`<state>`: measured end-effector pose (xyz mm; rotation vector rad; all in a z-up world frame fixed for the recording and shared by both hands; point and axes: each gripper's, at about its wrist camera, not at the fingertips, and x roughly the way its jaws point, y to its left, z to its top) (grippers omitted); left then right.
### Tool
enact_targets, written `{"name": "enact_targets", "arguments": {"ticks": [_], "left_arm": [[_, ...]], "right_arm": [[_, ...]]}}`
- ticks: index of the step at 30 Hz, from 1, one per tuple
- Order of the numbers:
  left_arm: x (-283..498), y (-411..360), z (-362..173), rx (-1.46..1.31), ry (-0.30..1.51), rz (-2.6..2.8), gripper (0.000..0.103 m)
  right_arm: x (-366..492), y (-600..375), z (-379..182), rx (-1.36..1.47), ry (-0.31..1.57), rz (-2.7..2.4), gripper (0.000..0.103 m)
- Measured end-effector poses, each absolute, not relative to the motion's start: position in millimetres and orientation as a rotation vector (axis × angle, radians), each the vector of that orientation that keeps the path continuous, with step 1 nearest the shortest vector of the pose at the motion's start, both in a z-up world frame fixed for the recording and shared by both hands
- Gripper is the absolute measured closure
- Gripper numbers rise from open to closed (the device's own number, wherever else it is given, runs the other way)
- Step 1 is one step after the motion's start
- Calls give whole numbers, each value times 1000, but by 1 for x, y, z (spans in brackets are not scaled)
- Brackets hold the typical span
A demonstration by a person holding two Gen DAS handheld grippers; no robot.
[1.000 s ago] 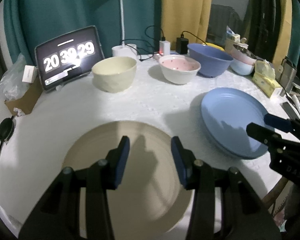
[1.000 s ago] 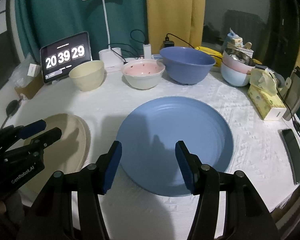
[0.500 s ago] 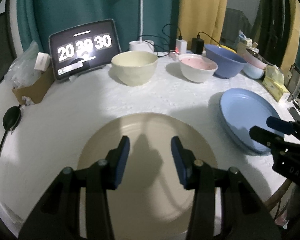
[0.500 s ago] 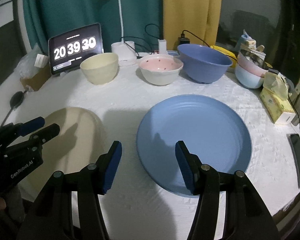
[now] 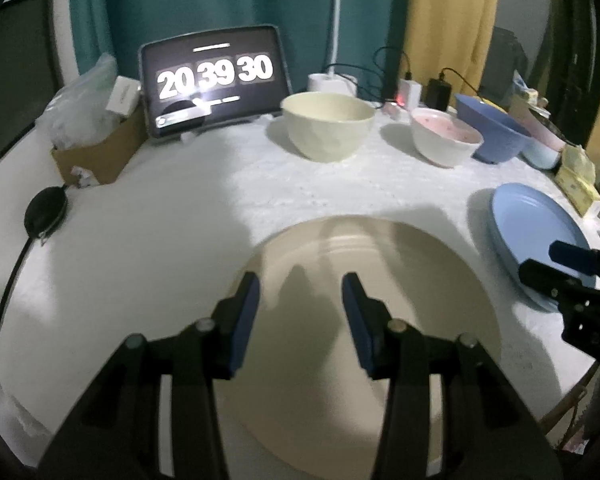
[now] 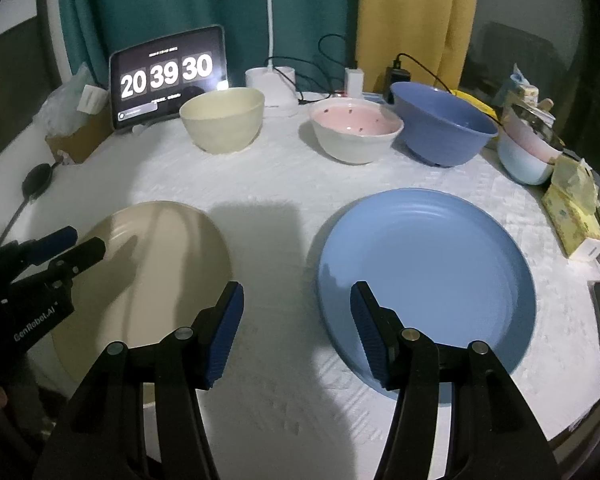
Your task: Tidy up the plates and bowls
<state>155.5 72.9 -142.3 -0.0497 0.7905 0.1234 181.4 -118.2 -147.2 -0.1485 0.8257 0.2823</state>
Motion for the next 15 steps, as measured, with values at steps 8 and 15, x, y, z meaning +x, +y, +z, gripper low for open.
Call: {"name": "enact_targets", "arguments": {"ticks": [8, 15], "left_arm": [[155, 96, -150, -67, 798, 176, 58], [154, 110, -159, -79, 820, 204, 58]], "right_arm": [[188, -104, -156, -177, 853, 293, 44], [194, -90, -165, -197, 878, 317, 44]]}}
